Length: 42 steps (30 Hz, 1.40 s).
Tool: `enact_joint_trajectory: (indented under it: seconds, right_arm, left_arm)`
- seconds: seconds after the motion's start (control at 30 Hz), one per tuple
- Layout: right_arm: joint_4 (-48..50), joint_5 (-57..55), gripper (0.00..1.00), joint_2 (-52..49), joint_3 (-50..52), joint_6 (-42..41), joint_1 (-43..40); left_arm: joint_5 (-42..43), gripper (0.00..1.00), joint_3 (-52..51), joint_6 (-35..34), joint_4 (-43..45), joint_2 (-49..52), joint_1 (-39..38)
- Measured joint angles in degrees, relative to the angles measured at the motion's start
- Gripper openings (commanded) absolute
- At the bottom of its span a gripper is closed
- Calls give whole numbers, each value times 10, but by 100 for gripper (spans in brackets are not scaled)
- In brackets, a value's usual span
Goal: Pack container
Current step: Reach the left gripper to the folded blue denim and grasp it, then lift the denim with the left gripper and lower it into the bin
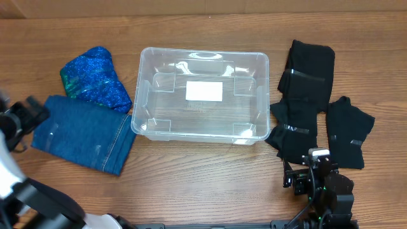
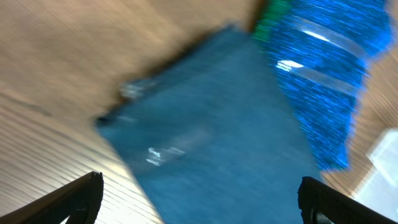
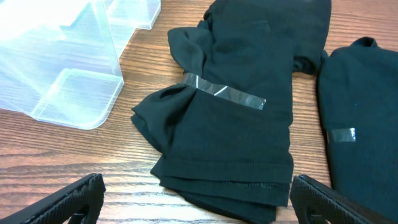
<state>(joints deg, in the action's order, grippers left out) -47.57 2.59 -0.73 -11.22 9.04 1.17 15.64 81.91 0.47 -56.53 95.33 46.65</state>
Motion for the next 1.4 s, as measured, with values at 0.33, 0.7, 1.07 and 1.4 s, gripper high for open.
enact_joint_trajectory:
  seconds: [0.33, 0.7, 1.07, 1.4]
  right_arm:
    - [0, 0, 100, 0, 0, 0, 0]
    - [0, 0, 100, 0, 0, 0, 0]
    - [0, 0, 100, 0, 0, 0, 0]
    - [0, 0, 100, 0, 0, 0, 0]
  left_arm:
    - [160, 100, 4, 132, 108, 198, 104]
    - [247, 4, 30, 163, 154, 273, 21]
    - [323, 4, 139, 4, -39, 184, 15]
    - [192, 4, 237, -364, 85, -235, -302]
